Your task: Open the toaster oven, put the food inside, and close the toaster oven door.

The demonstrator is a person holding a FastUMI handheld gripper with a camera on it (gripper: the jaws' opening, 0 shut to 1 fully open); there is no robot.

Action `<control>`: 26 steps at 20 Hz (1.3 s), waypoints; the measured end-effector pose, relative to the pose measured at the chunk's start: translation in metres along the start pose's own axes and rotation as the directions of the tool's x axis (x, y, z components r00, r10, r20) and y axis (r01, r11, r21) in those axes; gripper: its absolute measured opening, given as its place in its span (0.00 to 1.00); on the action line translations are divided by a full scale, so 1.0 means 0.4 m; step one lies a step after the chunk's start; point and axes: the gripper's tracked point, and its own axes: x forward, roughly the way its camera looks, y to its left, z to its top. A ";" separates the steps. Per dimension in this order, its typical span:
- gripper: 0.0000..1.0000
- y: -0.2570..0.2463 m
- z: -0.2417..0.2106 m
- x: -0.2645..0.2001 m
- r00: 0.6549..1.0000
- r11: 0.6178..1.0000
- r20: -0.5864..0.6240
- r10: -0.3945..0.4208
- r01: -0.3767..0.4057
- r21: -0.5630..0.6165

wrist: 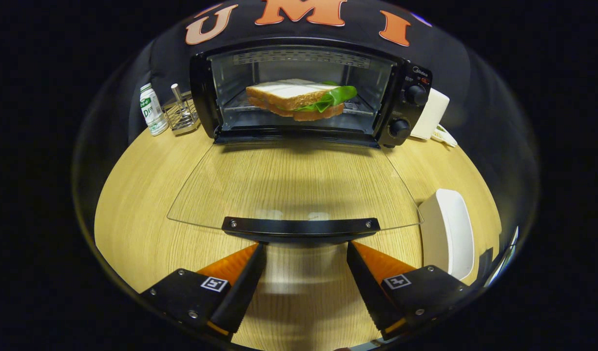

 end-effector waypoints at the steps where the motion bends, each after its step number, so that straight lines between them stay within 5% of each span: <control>1: 1.00 -0.003 0.004 -0.005 1.000 1.000 0.006 0.005 -0.005 0.004; 26: 1.00 -0.043 0.464 -0.078 0.932 0.999 0.361 -0.026 0.016 0.029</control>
